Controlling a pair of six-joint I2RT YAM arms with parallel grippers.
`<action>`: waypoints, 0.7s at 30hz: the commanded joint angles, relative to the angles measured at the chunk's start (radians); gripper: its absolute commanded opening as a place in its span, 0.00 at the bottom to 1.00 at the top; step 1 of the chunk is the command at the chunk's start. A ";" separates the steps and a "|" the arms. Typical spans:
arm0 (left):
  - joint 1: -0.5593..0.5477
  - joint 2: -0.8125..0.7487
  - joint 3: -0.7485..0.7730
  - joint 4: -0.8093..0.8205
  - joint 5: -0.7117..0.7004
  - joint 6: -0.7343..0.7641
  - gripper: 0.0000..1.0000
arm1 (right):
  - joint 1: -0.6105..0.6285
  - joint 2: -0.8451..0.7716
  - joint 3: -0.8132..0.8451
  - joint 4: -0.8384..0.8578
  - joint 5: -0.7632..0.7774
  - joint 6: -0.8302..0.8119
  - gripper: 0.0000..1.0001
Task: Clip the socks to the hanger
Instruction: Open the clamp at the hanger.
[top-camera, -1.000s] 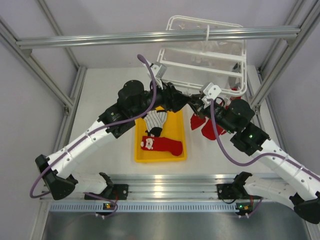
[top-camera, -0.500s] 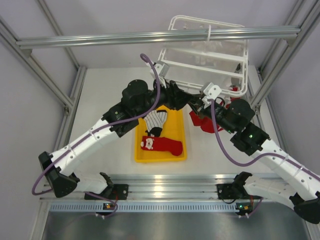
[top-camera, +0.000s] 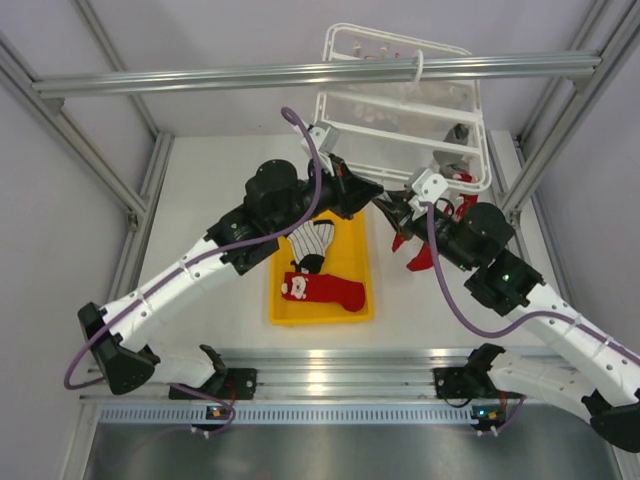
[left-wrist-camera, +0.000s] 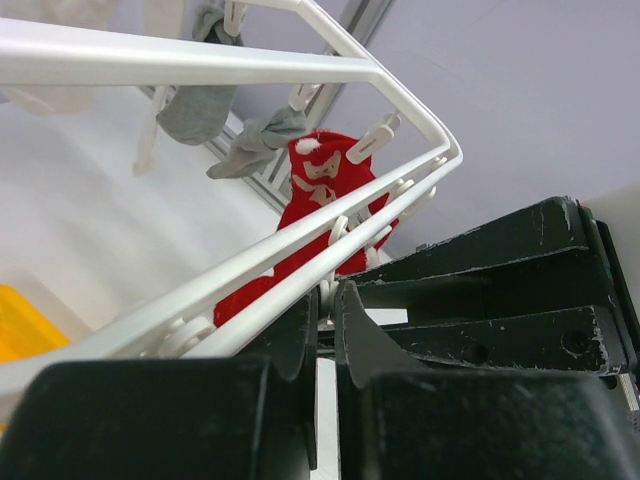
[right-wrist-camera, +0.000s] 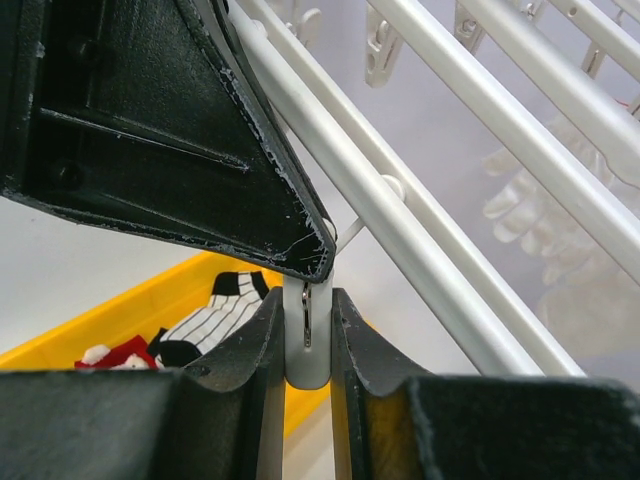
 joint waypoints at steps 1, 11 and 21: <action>0.013 0.017 0.033 0.018 -0.056 -0.002 0.00 | 0.024 -0.054 -0.012 0.031 -0.058 0.024 0.15; 0.013 0.020 0.031 0.017 -0.062 0.000 0.00 | 0.023 -0.107 -0.013 -0.093 -0.082 0.005 0.62; 0.012 0.026 0.039 0.012 -0.057 0.003 0.00 | 0.041 0.029 -0.070 -0.397 -0.405 -0.168 0.66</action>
